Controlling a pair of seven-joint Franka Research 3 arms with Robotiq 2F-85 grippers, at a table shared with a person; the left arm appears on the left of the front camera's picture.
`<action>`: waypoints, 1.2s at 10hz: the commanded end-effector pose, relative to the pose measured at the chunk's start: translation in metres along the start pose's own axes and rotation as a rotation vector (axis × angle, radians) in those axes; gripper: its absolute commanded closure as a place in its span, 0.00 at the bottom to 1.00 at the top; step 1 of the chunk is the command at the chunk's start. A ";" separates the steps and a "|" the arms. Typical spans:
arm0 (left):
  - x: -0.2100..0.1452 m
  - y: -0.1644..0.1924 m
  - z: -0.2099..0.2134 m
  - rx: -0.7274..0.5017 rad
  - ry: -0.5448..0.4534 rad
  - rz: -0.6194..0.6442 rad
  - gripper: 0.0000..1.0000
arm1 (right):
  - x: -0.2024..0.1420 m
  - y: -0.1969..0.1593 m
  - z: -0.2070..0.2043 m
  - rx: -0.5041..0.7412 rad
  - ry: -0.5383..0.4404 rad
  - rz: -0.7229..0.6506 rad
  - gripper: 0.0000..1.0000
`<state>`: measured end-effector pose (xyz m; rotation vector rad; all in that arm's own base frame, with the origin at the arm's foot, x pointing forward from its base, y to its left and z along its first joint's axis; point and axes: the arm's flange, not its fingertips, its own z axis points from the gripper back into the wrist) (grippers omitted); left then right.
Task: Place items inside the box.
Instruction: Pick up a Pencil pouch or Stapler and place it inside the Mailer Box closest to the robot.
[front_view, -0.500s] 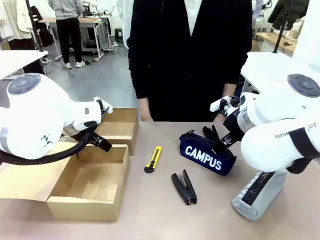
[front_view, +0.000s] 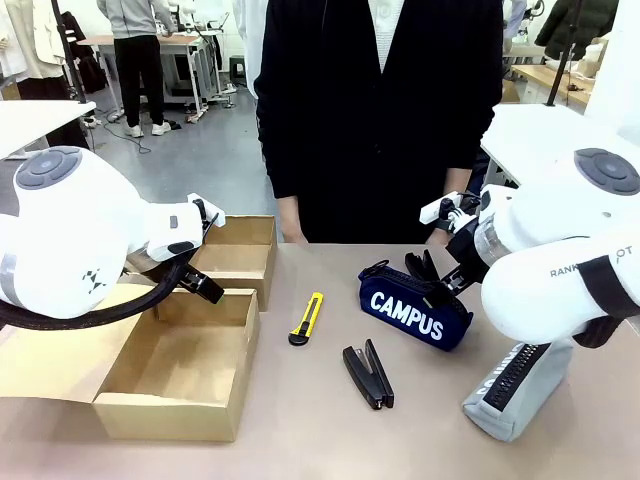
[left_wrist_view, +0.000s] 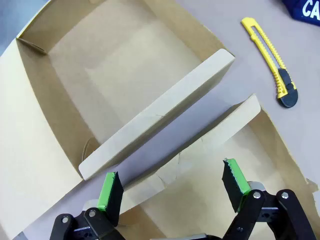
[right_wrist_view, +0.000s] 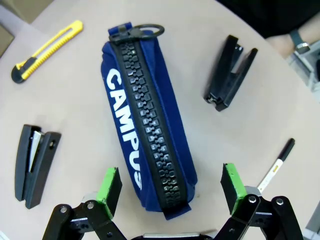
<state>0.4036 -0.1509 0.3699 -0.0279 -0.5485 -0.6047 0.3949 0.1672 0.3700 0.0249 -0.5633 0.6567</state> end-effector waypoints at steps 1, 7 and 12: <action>0.000 0.000 0.000 0.000 0.000 0.000 0.00 | 0.000 0.000 0.001 0.000 -0.002 -0.001 0.00; 0.000 0.000 0.000 0.000 0.000 0.000 0.00 | 0.000 0.000 0.001 0.000 -0.002 -0.001 0.00; 0.000 0.000 0.000 0.000 0.000 0.000 0.00 | 0.006 -0.005 0.014 0.040 0.045 -0.136 0.00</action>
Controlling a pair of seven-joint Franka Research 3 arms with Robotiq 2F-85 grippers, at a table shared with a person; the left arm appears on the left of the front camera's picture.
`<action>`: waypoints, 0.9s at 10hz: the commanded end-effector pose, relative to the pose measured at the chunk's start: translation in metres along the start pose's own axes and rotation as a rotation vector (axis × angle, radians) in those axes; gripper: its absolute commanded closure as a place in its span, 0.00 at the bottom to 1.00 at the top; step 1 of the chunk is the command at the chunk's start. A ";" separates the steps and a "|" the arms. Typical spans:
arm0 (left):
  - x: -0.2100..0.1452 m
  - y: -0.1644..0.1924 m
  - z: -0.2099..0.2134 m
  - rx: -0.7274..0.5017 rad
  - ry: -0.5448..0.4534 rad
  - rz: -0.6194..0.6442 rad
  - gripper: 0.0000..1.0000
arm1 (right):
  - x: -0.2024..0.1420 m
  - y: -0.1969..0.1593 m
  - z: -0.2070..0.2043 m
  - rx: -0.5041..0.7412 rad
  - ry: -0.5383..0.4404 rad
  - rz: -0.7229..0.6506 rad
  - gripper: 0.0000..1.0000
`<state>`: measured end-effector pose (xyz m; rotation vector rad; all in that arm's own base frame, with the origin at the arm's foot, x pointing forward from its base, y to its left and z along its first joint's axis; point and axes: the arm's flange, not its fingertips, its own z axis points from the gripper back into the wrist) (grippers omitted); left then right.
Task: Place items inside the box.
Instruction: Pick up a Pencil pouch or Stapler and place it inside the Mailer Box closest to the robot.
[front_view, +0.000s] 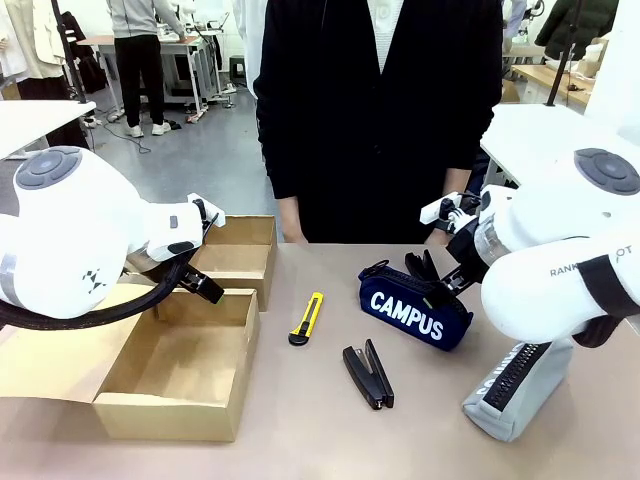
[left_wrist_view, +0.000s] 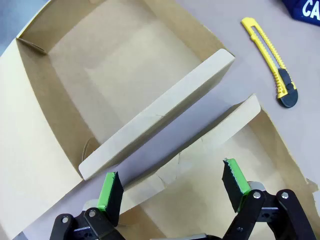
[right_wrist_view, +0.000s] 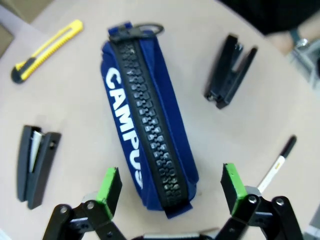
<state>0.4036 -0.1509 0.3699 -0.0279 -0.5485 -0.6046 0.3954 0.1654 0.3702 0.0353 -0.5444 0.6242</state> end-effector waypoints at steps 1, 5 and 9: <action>0.003 0.002 0.033 -0.055 -0.022 0.030 0.00 | 0.007 -0.017 0.045 0.086 0.020 -0.211 0.00; -0.009 0.029 0.183 -0.318 -0.067 0.237 0.00 | -0.058 -0.079 0.192 0.346 -0.007 -0.474 0.00; -0.142 0.188 0.204 -0.756 -0.340 0.826 0.00 | -0.238 -0.217 0.233 0.748 -0.417 -1.076 0.00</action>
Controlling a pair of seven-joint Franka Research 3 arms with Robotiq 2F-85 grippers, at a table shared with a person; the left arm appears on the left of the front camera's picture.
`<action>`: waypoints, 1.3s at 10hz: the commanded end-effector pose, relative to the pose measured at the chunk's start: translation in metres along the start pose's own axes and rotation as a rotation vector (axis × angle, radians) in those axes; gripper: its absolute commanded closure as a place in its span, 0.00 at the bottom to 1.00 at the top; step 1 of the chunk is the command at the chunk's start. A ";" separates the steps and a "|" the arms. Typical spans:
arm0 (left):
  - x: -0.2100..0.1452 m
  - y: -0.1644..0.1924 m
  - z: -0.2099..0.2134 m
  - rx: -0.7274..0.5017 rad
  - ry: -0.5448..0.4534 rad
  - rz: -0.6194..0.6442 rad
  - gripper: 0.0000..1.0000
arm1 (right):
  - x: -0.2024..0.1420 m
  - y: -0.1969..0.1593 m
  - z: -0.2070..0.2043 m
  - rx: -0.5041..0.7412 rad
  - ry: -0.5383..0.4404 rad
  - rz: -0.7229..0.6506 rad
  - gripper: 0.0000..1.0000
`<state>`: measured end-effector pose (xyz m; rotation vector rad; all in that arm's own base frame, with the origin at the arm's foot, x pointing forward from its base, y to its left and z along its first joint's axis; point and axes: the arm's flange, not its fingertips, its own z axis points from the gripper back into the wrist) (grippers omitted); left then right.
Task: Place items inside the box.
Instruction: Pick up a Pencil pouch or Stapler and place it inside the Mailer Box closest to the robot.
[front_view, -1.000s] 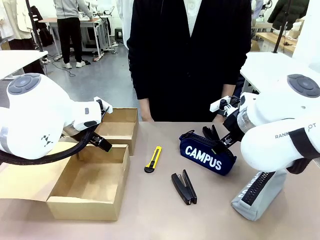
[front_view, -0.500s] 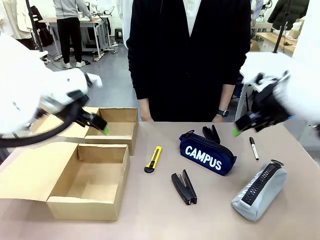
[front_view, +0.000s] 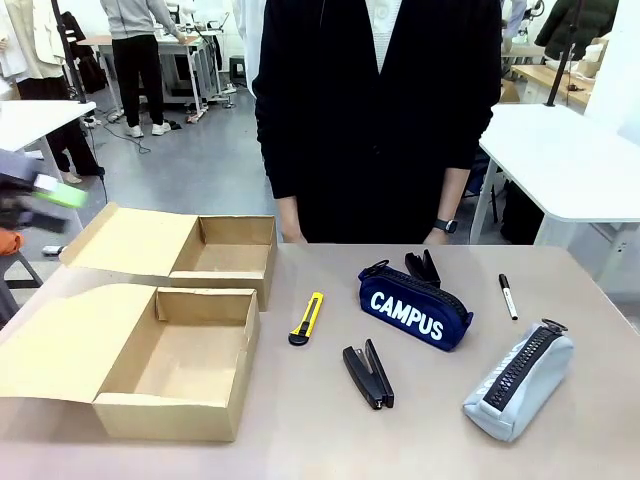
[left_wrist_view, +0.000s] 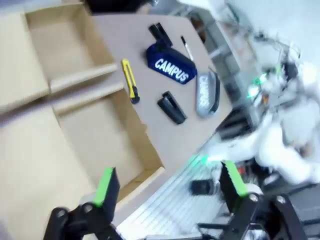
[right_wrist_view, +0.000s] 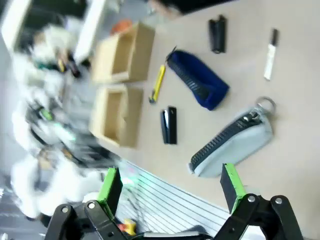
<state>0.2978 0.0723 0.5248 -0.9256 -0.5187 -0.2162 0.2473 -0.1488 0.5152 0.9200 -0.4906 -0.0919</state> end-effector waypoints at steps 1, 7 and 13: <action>-0.023 0.083 0.041 -0.112 -0.310 0.342 0.00 | -0.008 -0.089 0.036 0.250 -0.271 -0.282 0.00; -0.056 0.124 0.082 -0.114 -0.329 0.436 0.00 | -0.042 -0.150 0.064 0.257 -0.360 -0.477 0.00; -0.056 0.124 0.082 -0.114 -0.329 0.436 0.00 | -0.045 -0.150 0.064 0.252 -0.339 -0.505 0.00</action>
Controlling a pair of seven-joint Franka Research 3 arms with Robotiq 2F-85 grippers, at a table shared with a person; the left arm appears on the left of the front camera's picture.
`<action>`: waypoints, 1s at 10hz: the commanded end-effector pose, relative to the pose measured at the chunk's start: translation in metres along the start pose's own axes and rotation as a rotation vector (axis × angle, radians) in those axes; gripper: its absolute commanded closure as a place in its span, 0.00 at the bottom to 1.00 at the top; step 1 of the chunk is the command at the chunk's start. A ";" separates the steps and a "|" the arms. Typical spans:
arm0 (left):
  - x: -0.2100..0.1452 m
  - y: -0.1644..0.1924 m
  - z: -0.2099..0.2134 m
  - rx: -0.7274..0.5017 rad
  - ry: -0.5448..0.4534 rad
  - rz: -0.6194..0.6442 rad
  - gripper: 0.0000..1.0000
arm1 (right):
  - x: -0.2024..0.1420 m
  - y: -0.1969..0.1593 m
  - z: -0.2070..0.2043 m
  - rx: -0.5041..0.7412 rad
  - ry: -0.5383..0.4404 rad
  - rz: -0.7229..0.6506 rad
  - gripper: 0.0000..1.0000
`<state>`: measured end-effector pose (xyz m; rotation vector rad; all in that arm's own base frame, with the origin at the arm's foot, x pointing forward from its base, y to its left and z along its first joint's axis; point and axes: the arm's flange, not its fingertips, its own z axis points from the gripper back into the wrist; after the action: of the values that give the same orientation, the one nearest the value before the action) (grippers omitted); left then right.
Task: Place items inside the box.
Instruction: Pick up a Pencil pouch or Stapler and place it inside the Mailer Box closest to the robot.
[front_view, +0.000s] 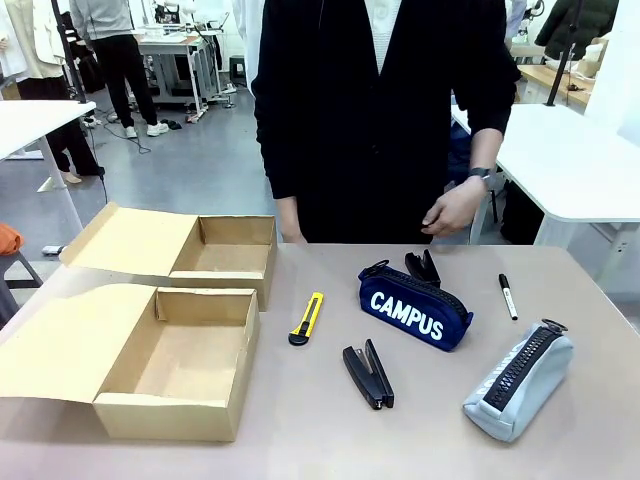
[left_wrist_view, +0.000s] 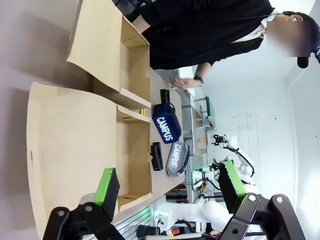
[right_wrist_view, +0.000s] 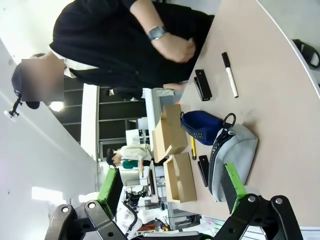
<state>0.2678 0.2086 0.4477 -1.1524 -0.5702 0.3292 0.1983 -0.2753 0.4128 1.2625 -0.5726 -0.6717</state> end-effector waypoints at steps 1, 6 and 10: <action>0.004 -0.001 -0.001 -0.026 -0.008 -0.022 0.00 | -0.005 0.009 -0.015 -0.009 0.034 0.040 0.00; 0.004 -0.001 -0.001 -0.026 -0.008 -0.022 0.00 | 0.005 0.029 -0.043 -0.086 0.164 0.115 0.00; 0.004 -0.001 -0.001 -0.026 -0.008 -0.022 0.00 | 0.018 -0.033 0.050 0.007 -0.025 -0.035 0.00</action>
<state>0.2698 0.2094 0.4494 -1.1576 -0.5734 0.3264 0.1692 -0.3155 0.3972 1.2385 -0.5374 -0.7161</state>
